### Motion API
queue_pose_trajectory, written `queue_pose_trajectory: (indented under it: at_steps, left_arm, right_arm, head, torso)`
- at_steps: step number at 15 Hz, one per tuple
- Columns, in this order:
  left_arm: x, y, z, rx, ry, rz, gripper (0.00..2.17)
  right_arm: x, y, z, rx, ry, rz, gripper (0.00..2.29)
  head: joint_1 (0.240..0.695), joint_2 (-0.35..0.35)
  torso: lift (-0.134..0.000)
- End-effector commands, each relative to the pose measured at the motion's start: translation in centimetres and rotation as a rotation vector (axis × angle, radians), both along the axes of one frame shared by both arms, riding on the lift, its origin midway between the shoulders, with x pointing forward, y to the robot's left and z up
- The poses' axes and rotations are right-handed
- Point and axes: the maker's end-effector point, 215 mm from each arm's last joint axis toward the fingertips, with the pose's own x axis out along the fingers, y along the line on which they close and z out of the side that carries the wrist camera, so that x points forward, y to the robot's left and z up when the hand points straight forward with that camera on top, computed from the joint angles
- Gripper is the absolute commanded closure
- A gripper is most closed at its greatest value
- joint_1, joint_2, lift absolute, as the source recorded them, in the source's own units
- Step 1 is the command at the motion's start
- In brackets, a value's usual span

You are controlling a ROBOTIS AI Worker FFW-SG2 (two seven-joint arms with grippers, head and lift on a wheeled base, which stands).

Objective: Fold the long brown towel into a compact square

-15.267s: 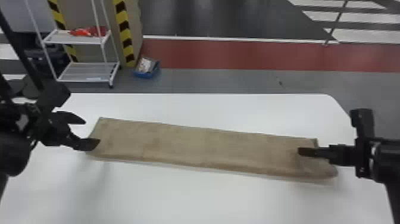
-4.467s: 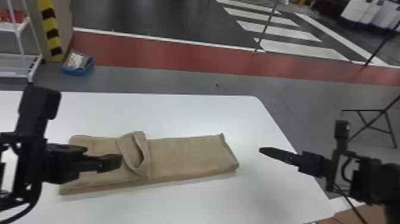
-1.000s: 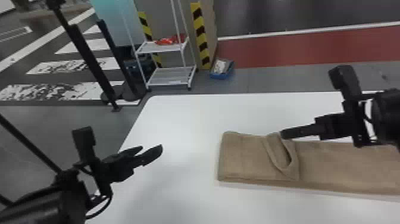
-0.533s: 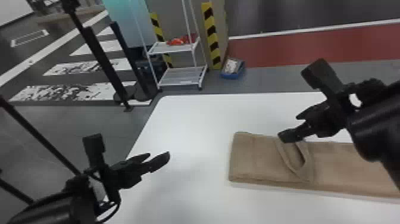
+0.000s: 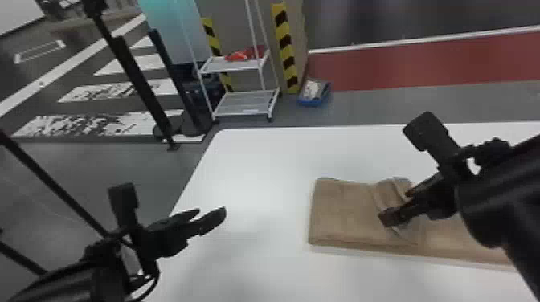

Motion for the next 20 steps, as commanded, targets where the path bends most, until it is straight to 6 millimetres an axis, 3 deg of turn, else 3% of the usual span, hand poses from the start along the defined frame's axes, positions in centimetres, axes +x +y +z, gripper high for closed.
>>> queue_pose_trajectory:
  at_steps: [1, 4, 6, 10, 20]
  left_arm:
    - [-0.2, 0.0, -0.1, -0.003, -0.002, -0.003, 0.07]
    - [-0.2, 0.4, 0.0, -0.006, -0.014, 0.000, 0.07]
    - [-0.4, 0.3, 0.0, -0.008, -0.014, -0.004, 0.07]
    - [-0.5, 0.5, -0.1, -0.002, -0.019, -0.007, 0.07]
    - [-0.3, 1.4, -0.5, 0.010, -0.015, -0.005, 0.07]
  right_arm:
    - [-0.4, -0.9, -0.4, 0.004, 0.042, -0.052, 0.21]
    - [-0.8, -1.8, -1.0, -0.003, 0.075, -0.091, 0.22]
    - [-0.6, -2.4, -1.2, -0.018, 0.071, -0.104, 0.33]
    - [0.4, -4.0, -1.8, -0.059, 0.076, -0.133, 0.33]
    - [0.8, -4.7, -0.4, -0.022, 0.109, -0.185, 0.40]
  head:
    - [0.695, 0.350]
    - [0.695, 0.350]
    - [0.695, 0.350]
    - [0.695, 0.350]
    - [0.695, 0.350]
  torso:
    - [-0.124]
    - [-0.124]
    - [-0.124]
    - [-0.124]
    - [-0.124]
